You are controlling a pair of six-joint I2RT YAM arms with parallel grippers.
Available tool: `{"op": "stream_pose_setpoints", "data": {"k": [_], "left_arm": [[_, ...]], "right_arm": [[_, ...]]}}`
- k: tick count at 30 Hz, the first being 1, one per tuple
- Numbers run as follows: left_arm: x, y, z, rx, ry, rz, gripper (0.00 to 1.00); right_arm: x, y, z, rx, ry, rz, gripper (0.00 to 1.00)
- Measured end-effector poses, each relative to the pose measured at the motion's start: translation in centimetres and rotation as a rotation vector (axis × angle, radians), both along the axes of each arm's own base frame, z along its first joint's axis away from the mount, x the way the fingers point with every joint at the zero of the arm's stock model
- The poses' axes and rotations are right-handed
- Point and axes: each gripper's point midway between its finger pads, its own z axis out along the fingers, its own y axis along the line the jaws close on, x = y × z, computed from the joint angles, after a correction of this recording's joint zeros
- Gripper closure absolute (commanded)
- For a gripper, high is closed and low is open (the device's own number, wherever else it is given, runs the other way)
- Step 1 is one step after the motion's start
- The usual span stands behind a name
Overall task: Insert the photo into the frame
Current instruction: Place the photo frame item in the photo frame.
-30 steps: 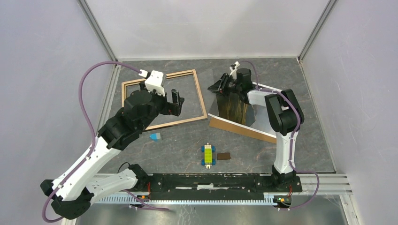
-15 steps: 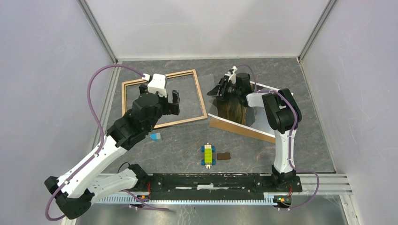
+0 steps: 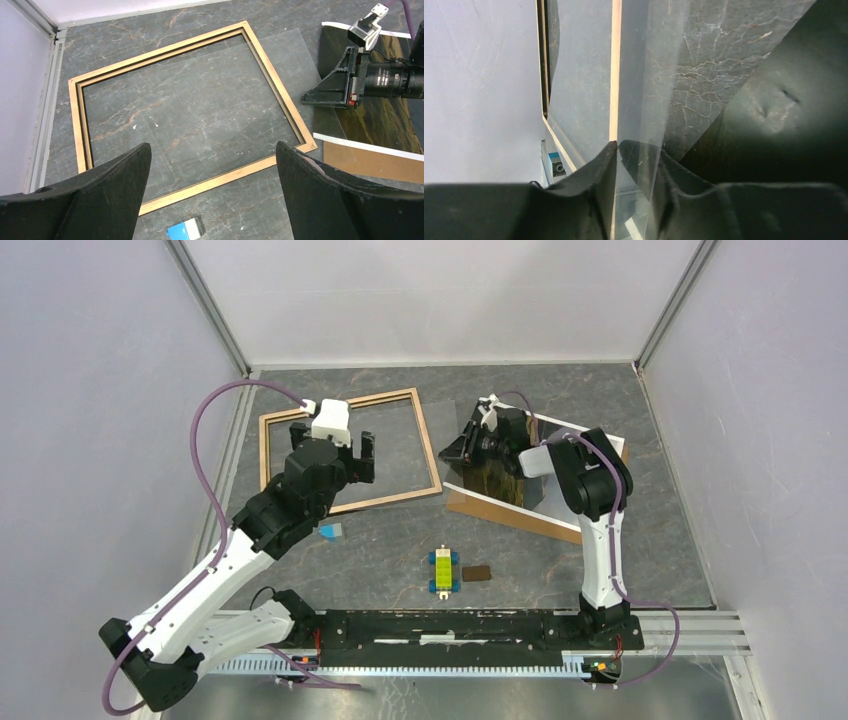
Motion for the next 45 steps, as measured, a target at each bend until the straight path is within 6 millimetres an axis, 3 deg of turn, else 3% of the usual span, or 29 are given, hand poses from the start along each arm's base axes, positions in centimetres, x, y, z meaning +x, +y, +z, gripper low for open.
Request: {"op": "stream_pose_setpoints", "data": {"k": [4, 6, 15, 19, 29, 32, 34, 38, 42, 45], "left_arm": [[0.2, 0.4, 0.0, -0.004, -0.004, 0.015, 0.00], [0.3, 0.5, 0.2, -0.010, -0.010, 0.017, 0.00], [0.2, 0.6, 0.4, -0.022, -0.025, 0.018, 0.00], [0.3, 0.5, 0.5, -0.028, -0.030, 0.017, 0.00], [-0.1, 0.9, 1.3, -0.063, -0.065, 0.012, 0.00], [-0.1, 1.0, 1.6, -0.071, -0.075, 0.012, 0.00], [-0.1, 1.0, 1.7, -0.075, -0.079, 0.010, 0.00], [-0.1, 0.9, 1.6, -0.074, -0.077, 0.008, 0.00], [-0.1, 0.9, 1.5, -0.073, -0.075, 0.007, 0.00], [-0.1, 0.8, 1.4, -0.072, -0.072, 0.005, 0.00]], "right_arm": [[-0.3, 0.9, 0.1, 0.022, 0.004, 0.007, 0.95], [-0.1, 1.1, 0.6, 0.036, -0.016, 0.013, 1.00], [-0.2, 2.6, 3.7, 0.103, -0.100, 0.076, 1.00], [-0.7, 3.6, 6.9, 0.163, -0.153, 0.116, 1.00], [-1.8, 8.5, 15.9, 0.341, -0.321, 0.241, 1.00], [-1.5, 9.5, 17.4, 0.373, -0.344, 0.258, 1.00], [-1.0, 10.2, 17.5, 0.388, -0.348, 0.258, 1.00], [-0.2, 11.3, 15.9, 0.396, -0.299, 0.257, 1.00], [0.0, 11.5, 14.0, 0.396, -0.234, 0.248, 1.00], [0.0, 11.6, 13.9, 0.404, -0.208, 0.245, 1.00]]}}
